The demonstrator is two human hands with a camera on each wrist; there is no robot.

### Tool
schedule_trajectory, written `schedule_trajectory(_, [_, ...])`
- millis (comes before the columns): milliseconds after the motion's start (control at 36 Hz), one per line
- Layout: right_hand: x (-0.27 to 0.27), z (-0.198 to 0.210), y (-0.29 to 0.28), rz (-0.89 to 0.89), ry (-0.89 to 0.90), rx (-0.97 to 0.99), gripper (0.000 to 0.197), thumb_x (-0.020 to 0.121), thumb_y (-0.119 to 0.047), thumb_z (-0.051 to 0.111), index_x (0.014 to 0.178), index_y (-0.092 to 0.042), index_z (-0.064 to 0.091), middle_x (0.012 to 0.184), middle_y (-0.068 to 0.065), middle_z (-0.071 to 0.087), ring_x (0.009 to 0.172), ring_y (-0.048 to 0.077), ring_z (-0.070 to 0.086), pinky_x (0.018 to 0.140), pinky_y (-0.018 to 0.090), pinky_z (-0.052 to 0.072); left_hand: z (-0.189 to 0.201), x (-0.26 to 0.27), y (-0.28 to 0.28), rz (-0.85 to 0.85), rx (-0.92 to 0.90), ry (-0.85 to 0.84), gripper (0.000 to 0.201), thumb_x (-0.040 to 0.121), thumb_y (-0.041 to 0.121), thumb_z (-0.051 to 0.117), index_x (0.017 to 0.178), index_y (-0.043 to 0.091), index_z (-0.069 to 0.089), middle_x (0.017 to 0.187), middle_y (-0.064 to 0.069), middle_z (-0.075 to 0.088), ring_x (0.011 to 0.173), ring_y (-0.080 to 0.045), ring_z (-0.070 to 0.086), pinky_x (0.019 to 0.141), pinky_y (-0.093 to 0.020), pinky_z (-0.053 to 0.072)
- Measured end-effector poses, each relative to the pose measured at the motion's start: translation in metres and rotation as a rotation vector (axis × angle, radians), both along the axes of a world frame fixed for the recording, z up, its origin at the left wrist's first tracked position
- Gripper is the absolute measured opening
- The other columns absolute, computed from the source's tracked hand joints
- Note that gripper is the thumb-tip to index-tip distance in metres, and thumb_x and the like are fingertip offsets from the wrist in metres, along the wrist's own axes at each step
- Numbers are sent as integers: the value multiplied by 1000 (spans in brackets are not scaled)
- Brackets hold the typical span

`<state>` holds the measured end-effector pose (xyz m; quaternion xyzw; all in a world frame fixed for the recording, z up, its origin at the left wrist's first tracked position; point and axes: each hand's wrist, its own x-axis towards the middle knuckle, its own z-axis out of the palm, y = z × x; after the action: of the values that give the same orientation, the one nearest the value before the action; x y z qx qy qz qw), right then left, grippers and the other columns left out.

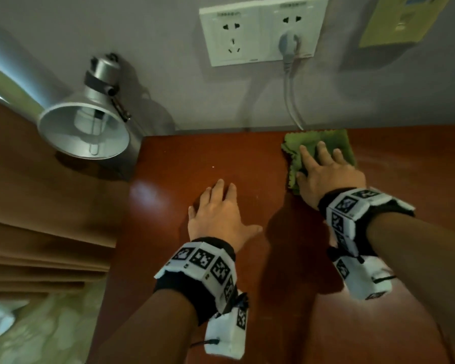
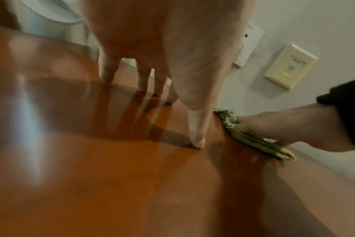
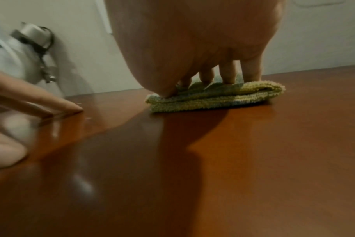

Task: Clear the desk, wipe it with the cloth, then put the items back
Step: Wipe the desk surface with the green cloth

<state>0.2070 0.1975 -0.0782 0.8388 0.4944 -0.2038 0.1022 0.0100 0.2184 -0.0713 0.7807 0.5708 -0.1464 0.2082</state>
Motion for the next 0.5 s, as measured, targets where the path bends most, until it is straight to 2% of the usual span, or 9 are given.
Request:
schedule_trajectory(111, [-44, 0, 23, 79, 33, 24, 60, 100, -48, 23, 153, -38, -3, 161, -5, -9, 148, 27, 0, 113, 49, 23, 3, -36, 14, 81, 13, 37, 114, 72, 71, 65, 155, 20, 6, 162, 8, 0, 148, -18, 3, 117, -49, 22])
schedule_trajectory(250, [-99, 2, 57, 177, 78, 27, 60, 101, -45, 27, 152, -40, -3, 161, -6, -11, 148, 27, -4, 116, 50, 18, 4, -74, 30, 101, -2, 36, 118, 69, 69, 70, 155, 21, 4, 161, 9, -1, 147, -19, 3, 116, -48, 22])
schedule_trajectory(417, [-151, -3, 81, 320, 109, 33, 58, 102, -42, 25, 152, -41, -3, 161, -6, -13, 148, 26, -7, 116, 53, 13, -2, -81, 36, 82, -85, -22, 115, 73, 56, 76, 155, 20, 2, 161, 9, -10, 148, -17, -6, 118, -51, 16])
schedule_trajectory(500, [-151, -3, 79, 334, 108, 11, 60, 102, -41, 29, 152, -41, -4, 161, -6, -14, 148, 26, -6, 116, 53, 14, -4, -83, 41, 46, -115, 4, 118, 71, 52, 80, 155, 20, 3, 162, 8, -10, 149, -18, -4, 117, -52, 20])
